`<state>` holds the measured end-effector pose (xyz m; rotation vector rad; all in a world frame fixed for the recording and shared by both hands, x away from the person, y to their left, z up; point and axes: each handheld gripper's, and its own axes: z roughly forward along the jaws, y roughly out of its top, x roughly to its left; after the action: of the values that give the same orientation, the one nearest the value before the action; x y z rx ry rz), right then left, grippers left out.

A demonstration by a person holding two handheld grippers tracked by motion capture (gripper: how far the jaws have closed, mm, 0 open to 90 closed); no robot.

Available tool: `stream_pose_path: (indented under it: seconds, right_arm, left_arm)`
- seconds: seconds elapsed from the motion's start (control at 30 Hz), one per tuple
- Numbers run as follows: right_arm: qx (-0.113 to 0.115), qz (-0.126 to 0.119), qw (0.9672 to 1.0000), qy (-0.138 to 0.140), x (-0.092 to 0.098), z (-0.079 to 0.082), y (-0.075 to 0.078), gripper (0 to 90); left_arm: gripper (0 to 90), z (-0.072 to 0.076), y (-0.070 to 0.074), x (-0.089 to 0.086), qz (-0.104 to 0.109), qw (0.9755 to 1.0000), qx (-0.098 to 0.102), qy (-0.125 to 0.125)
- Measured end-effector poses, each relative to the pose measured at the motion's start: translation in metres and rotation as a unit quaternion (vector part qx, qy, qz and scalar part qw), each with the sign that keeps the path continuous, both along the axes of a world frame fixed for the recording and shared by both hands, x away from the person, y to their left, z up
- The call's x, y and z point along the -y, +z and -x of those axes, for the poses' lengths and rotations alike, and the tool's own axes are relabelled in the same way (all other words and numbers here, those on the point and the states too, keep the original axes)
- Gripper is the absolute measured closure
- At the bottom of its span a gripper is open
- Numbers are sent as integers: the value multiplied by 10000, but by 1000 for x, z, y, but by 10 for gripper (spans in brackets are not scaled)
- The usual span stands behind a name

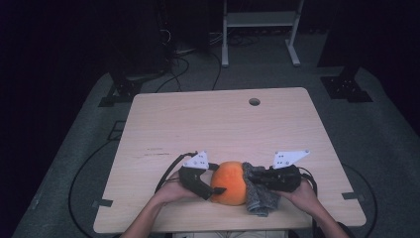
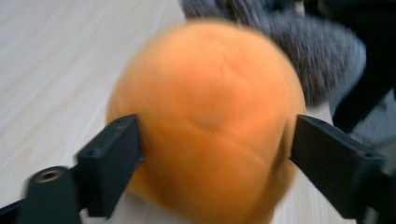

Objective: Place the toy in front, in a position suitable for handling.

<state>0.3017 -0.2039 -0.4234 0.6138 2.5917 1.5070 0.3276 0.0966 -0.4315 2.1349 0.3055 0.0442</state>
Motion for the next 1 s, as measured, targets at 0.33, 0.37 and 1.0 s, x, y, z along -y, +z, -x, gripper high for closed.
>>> stream_pose_path:
  seconds: [0.33, 0.37, 1.0]
  right_arm:
    - [-2, -68, 9997, -220, 17, -2, 4, 817]
    - [46, -89, 9996, -247, 17, -3, 7, 817]
    - [359, 148, 9992, -16, -19, -9, 6, 819]
  left_arm:
    - [432, 2, 12, 22, -96, 9963, 834, 197]
    - [433, 2, 14, 24, -125, 9944, 1024, 244]
    - [323, -13, 0, 13, 139, 9976, 420, 529]
